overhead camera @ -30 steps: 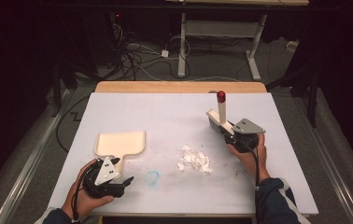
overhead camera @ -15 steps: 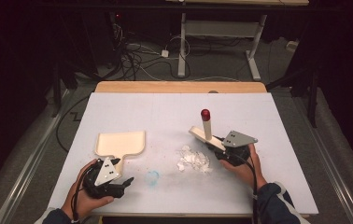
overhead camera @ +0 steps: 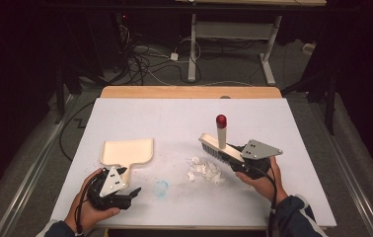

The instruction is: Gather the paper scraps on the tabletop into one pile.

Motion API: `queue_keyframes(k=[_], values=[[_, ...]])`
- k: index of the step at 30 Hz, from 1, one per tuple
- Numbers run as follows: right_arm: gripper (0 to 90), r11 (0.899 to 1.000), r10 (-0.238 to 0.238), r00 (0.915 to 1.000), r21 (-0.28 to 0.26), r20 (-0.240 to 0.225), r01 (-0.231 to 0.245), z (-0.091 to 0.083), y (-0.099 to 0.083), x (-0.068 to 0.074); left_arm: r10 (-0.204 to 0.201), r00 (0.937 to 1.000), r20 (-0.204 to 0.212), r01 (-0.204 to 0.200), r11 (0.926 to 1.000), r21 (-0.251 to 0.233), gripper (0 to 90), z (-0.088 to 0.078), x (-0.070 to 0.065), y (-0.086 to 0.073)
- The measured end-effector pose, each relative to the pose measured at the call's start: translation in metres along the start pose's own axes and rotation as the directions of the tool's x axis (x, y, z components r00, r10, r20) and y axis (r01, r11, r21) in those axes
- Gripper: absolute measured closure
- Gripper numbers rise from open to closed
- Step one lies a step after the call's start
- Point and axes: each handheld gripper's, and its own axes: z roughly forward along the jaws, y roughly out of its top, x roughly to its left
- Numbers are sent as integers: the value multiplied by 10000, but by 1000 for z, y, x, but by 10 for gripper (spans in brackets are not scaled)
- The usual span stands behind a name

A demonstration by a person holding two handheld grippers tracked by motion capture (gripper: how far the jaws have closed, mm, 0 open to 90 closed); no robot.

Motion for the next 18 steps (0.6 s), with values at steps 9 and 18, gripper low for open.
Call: queue_keyframes(k=[9,18], values=[[667,9986,522,9982,-30,292,-521,-10,3,0,-21,10000,-88,21,10000,-36,224,-2,0,0],[667,9978,653,9972,-143,376,-648,-26,4,6,-139,9998,-122,138,9999,-51,224,-4,0,-1]])
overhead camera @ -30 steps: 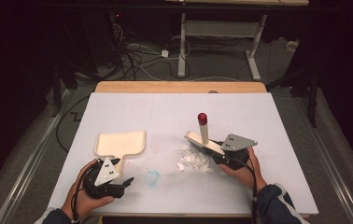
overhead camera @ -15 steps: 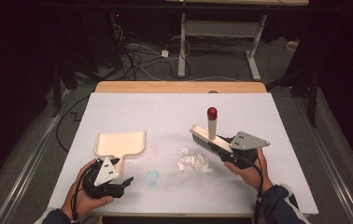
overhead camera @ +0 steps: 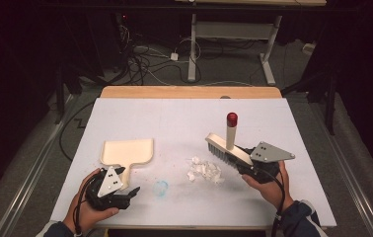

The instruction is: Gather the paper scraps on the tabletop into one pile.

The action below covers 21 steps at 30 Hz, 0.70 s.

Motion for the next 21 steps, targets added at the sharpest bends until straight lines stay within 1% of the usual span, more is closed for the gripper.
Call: queue_keyframes(k=[4,6,9,11,13,16,21], values=[[667,10000,-96,9999,2,66,96,-7,0,3,-39,10000,-32,39,10000,62,224,-1,0,-1],[667,9999,-104,9999,-15,129,104,-10,-1,3,-129,9999,-71,130,9999,65,224,-1,1,-2],[667,10000,-31,9998,11,180,31,-13,-2,2,-237,9996,-125,239,9996,156,224,-2,1,-2],[667,10000,12,9998,-1,186,-12,-15,-3,0,-329,9991,-263,334,9993,184,224,-1,1,-1],[667,10000,52,9997,19,244,-52,-16,-4,-1,-660,9972,-352,675,9968,421,224,0,0,-1],[667,9999,123,9995,75,306,-125,-18,-6,-4,-1073,9931,-470,1100,9922,590,223,1,-1,0],[668,9998,108,9989,183,449,-116,-22,-9,-6,-1266,9902,-593,1305,9892,667,217,2,-1,1]])
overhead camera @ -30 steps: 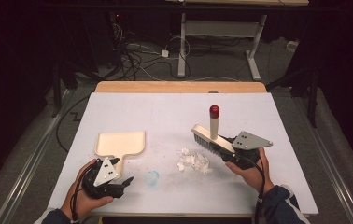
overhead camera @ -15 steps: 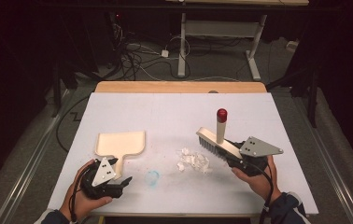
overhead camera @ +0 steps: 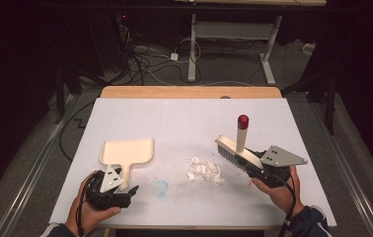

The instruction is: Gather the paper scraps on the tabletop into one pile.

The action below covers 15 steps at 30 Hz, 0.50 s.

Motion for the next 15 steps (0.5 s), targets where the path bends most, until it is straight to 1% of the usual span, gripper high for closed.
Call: queue_keyframes(k=[3,7,12,15], values=[[667,10000,49,10000,-12,68,-49,-3,-1,0,-172,9998,127,172,9999,6,217,1,1,1],[667,10000,65,9999,-11,139,-65,-6,-1,1,-275,9996,45,275,9995,134,220,1,1,2],[667,10000,-67,9997,-2,246,67,-6,1,3,-678,9973,-273,686,9972,302,226,0,1,3],[667,10000,-46,9998,8,192,46,-4,0,3,-900,9950,-424,917,9949,412,230,-1,2,3]])
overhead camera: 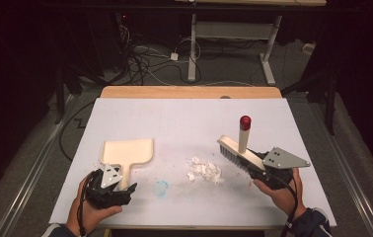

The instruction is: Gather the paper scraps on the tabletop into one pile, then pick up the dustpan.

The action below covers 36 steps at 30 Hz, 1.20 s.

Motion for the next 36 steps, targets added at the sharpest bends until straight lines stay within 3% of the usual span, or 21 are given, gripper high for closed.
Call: queue_keyframes(k=[7,10,15,20,27,32,36], values=[[667,9999,25,10000,115,29,-25,5,-1,1,-842,9964,-129,845,9962,218,233,-1,8,-1],[667,9999,34,10000,146,71,-35,6,0,1,-1406,9901,-43,1407,9896,296,238,0,11,-2],[667,9998,-35,9999,216,95,33,8,0,2,-1851,9827,2,1846,9801,727,239,9,13,1],[667,9998,-104,9999,187,128,102,7,-1,1,-2373,9714,56,2350,9650,1160,246,25,20,6],[667,9998,21,9997,209,263,-27,8,-2,-1,-3084,9512,-91,3054,9369,1704,277,48,30,8],[666,9998,-11,9998,215,210,7,8,-3,0,-2977,9536,-453,3011,9398,1619,312,54,30,14],[666,9995,-75,9998,297,205,69,7,-4,1,-3082,9499,-517,3125,9382,1486,385,55,35,15]])
